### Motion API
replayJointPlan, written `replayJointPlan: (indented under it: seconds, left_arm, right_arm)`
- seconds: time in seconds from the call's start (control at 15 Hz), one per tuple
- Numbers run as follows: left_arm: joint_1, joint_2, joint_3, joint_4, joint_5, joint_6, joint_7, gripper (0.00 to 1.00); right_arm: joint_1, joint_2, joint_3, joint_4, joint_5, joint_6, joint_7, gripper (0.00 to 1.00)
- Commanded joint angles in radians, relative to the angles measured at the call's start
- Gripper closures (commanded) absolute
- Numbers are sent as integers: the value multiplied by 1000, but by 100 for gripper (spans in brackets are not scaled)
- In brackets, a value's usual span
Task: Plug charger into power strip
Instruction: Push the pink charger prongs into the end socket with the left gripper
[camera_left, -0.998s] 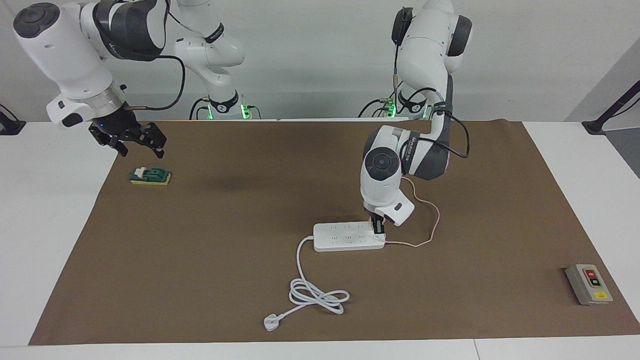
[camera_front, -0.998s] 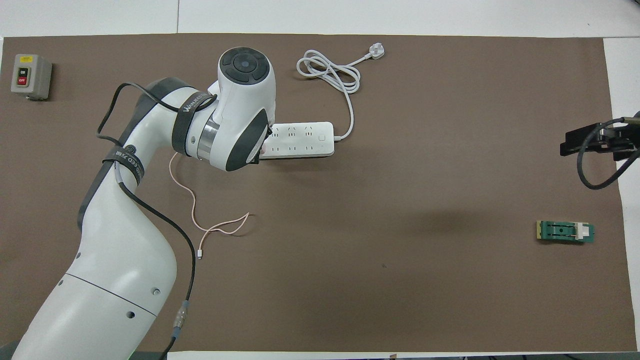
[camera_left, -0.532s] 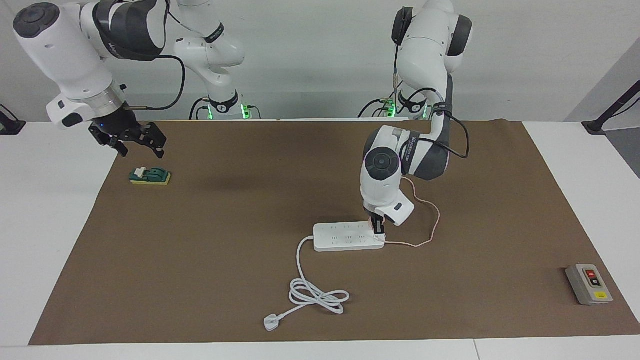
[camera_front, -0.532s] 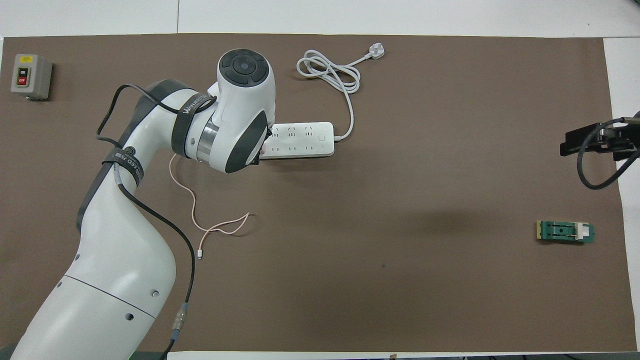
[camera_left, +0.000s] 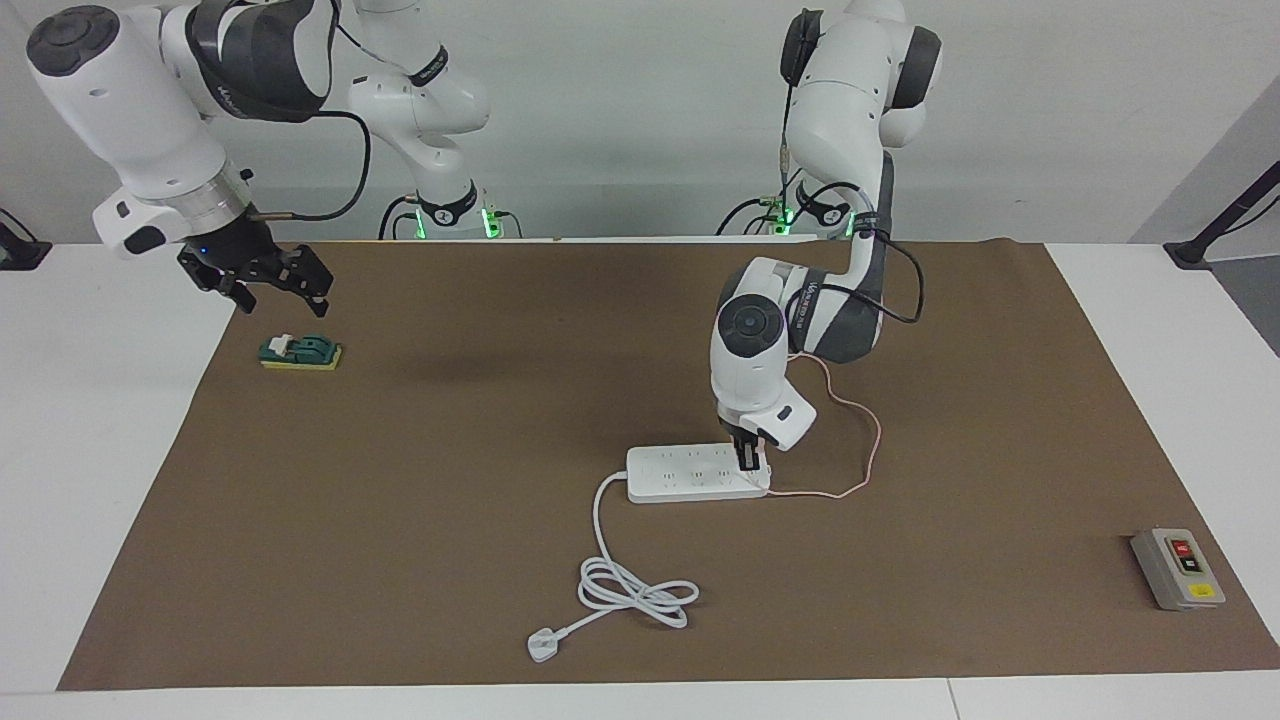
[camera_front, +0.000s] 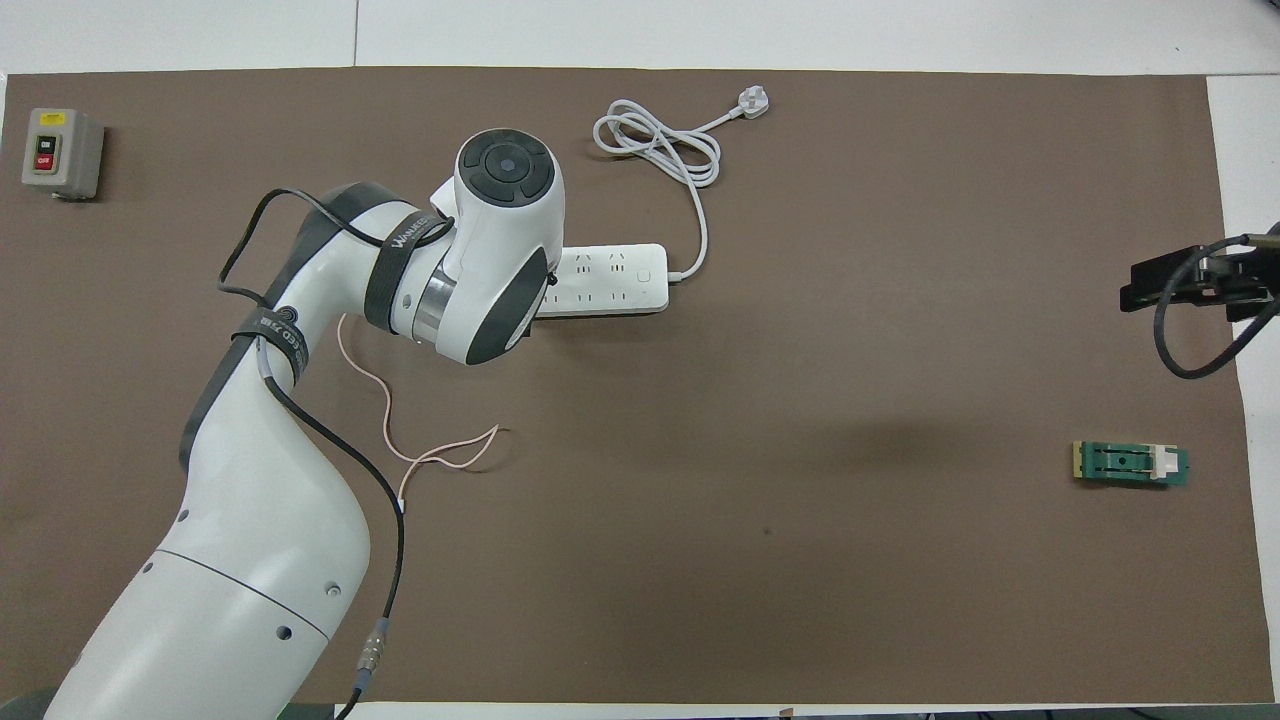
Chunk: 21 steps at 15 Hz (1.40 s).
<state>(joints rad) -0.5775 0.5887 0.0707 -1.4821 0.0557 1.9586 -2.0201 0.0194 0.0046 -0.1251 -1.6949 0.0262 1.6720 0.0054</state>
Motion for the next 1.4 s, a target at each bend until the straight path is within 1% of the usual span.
replayJointPlan:
  seconds: [0.0, 0.4, 0.73, 0.93, 1.06, 1.2, 1.33]
  left_arm:
    - [-24, 14, 6, -59, -13, 37, -22, 100]
    - [8, -3, 6, -53, 15, 11, 29, 100]
    - [42, -21, 3, -72, 7, 20, 217, 100]
    - [56, -39, 3, -115, -2, 80, 247, 100]
    - [59, -43, 3, -144, -7, 127, 219, 100]
    - [64, -50, 3, -165, -39, 143, 204, 100]
    - [68, -70, 4, -207, -51, 180, 201, 100]
  right_arm:
    - [-1, -14, -2, -9, -11, 0, -15, 0]
    - [-2, -14, -2, -9, -11, -2, -15, 0]
    - [-1, -14, -2, -9, -11, 0, -13, 0]
    - [-1, -14, -2, -9, -11, 0, -13, 0]
    - [-2, -14, -2, -9, -11, -2, -13, 0]
    - [-1, -14, -2, -9, -11, -2, -13, 0]
    - [-2, -14, -2, -9, -11, -2, -13, 0]
